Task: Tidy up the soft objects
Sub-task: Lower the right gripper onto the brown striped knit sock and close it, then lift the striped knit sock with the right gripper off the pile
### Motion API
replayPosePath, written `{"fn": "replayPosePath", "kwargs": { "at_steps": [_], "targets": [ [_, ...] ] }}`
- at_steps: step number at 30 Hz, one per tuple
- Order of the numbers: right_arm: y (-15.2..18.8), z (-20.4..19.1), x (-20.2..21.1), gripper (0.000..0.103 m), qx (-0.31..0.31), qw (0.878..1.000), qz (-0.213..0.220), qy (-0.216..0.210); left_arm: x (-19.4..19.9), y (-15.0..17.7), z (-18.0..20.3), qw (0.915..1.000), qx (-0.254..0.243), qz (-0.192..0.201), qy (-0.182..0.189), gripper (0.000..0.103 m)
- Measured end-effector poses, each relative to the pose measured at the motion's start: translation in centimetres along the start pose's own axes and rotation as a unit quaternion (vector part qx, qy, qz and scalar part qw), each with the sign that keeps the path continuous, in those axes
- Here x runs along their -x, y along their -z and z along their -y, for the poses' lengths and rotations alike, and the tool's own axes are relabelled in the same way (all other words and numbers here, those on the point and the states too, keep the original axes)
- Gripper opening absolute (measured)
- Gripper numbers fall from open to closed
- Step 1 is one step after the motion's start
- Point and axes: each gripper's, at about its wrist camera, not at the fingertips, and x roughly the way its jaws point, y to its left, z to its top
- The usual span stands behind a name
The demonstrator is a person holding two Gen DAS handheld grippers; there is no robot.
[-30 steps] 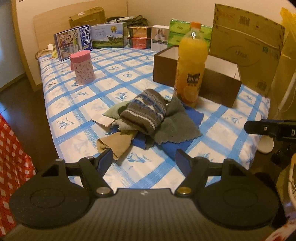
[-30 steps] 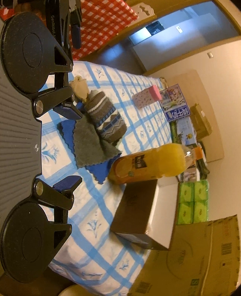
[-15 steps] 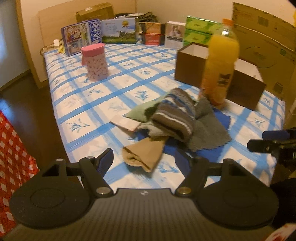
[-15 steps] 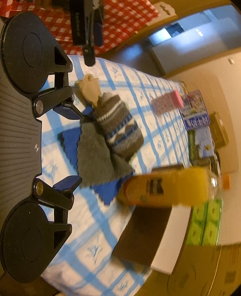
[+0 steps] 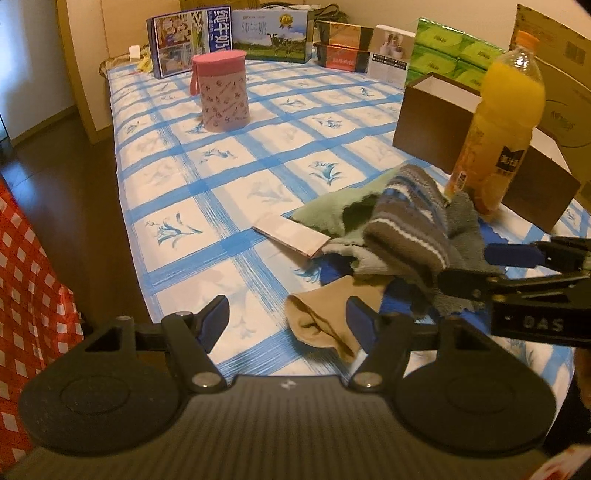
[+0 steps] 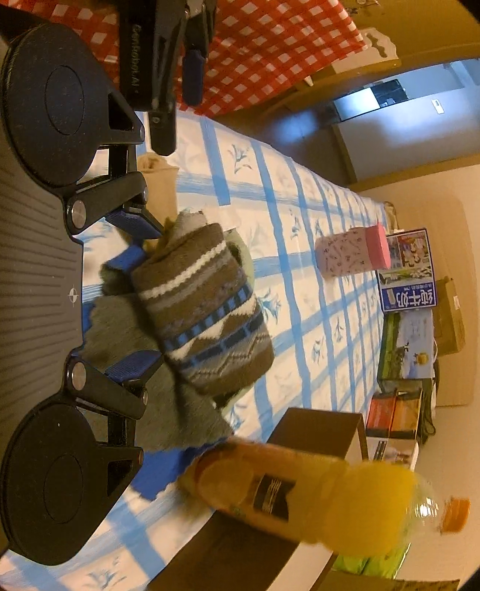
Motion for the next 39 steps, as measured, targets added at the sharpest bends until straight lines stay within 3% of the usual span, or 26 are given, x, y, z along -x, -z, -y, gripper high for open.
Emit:
{"fn": "replayPosePath", "kwargs": {
  "at_steps": [7,8,9,10,11,12,18,24,26,28,31,32,33,35,39],
  "targets": [
    [-0.3,-0.5,-3.1,0.066,0.031,0.999,0.004,0.006,-0.8,0.2,-0.1,0.9999,0.008,-0.010,0.001,0.068],
    [-0.2,-0.5,-3.2,0.059,0.035,0.999,0.008,0.003,-0.8,0.3,-0.1,0.9999,0.008,-0.009,0.001,0.068],
    [0.0,-0.4,-3.0,0.037,0.040,0.999,0.013,-0.003,-0.7,0.3,-0.2,0.9999,0.007,-0.009,0.001,0.068],
    [0.1,-0.3,-3.0,0.028,0.045,0.999,0.013,-0.007,-0.6,0.4,-0.2,0.9999,0.007,-0.009,0.001,0.068],
    [0.2,-0.3,-2.7,0.011,0.048,0.999,0.014,-0.001,-0.5,0.5,-0.2,0.9999,0.007,-0.008,0.001,0.068],
    [0.3,0.0,-2.3,0.008,0.046,0.999,0.022,0.001,-0.4,0.5,-0.2,0.9999,0.008,-0.008,0.001,0.068],
    [0.4,2.0,2.9,0.008,0.003,0.997,0.074,0.002,0.4,0.9,0.2,0.9999,0.002,-0.003,0.013,0.068],
    [1.2,4.4,10.2,0.008,-0.026,0.990,0.133,0.042,1.0,1.6,1.3,0.9992,-0.021,0.001,0.035,0.068],
    [2.0,5.0,11.4,0.008,-0.012,0.990,0.125,0.065,0.9,1.8,1.7,0.9988,-0.029,0.002,0.041,0.069],
    [3.1,5.4,11.0,0.008,0.005,0.993,0.086,0.076,0.7,1.9,2.0,0.9985,-0.036,-0.001,0.041,0.069],
    [5.0,5.6,9.1,0.017,0.004,0.998,0.006,0.065,0.5,2.1,2.3,0.9982,-0.042,-0.005,0.043,0.069],
    [5.8,5.5,8.5,0.028,-0.001,0.998,-0.013,0.055,0.4,2.2,2.4,0.9981,-0.043,-0.007,0.043,0.069],
    [6.3,5.3,8.1,0.045,-0.006,0.998,-0.026,0.048,0.4,2.3,2.4,0.9981,-0.044,-0.008,0.043,0.069],
    [7.0,5.1,7.7,0.062,-0.020,0.998,-0.045,0.037,0.5,2.4,2.3,0.9980,-0.046,-0.011,0.042,0.069],
    [6.9,5.5,7.4,0.072,-0.050,0.997,-0.049,0.022,0.4,2.7,2.0,0.9979,-0.048,-0.015,0.042,0.069]
  ]
}}
